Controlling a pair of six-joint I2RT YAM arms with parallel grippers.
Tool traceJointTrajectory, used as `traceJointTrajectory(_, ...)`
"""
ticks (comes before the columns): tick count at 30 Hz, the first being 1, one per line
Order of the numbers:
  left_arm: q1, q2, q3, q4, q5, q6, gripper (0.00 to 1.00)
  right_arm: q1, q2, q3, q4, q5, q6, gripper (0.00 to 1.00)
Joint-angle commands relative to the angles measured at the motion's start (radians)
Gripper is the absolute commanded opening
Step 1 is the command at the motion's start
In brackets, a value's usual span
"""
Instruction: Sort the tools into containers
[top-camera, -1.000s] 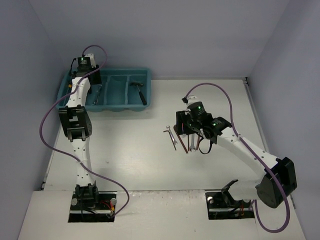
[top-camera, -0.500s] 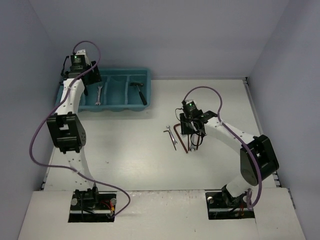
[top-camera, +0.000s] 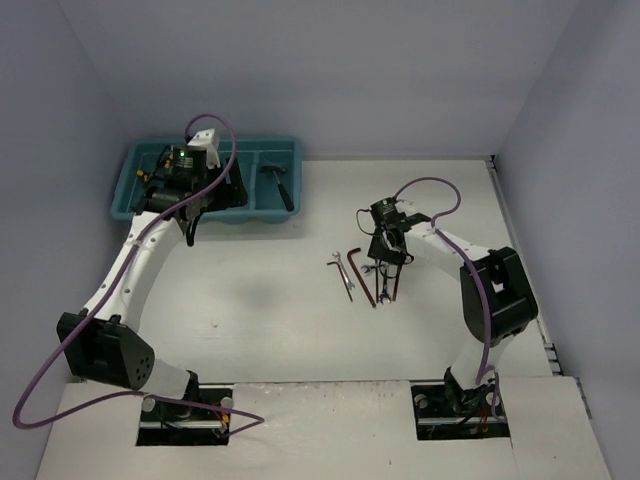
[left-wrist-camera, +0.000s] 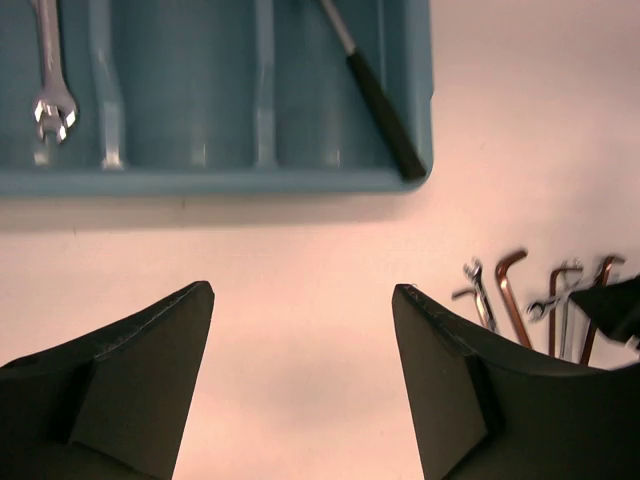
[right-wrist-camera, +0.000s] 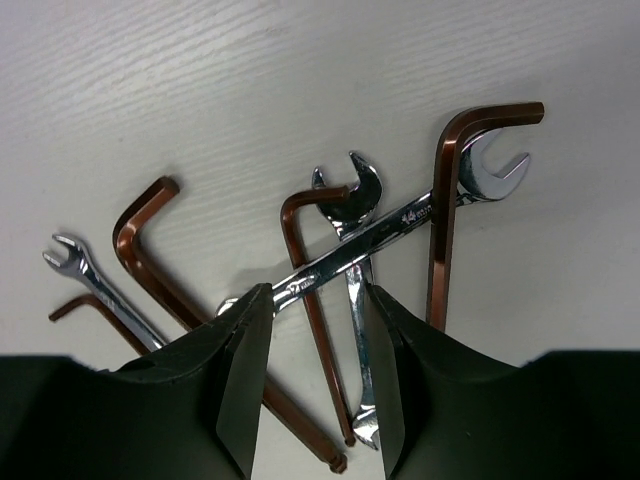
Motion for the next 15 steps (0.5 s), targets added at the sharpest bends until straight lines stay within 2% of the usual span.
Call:
traceJointTrajectory(1,-0.008,-0.109,-0.062,-0.035,0.024,-0.03,0.69,-0.012,0.027,0.038,-0.002,0.076,0.159,0.38)
traceJointTrajectory(6,-0.008,-0.201,-0.118,-0.056,0.019,-0.017,0.69,-0.014,0.049,0.016,-0.001,0.135,0.224,0.38)
traceJointTrajectory(15,-0.008,-0.256,-0.151,-0.096,0.034,-0.003,0.69,-0.015,0.104,-0.003,-0.001,0.132,0.261,0.34)
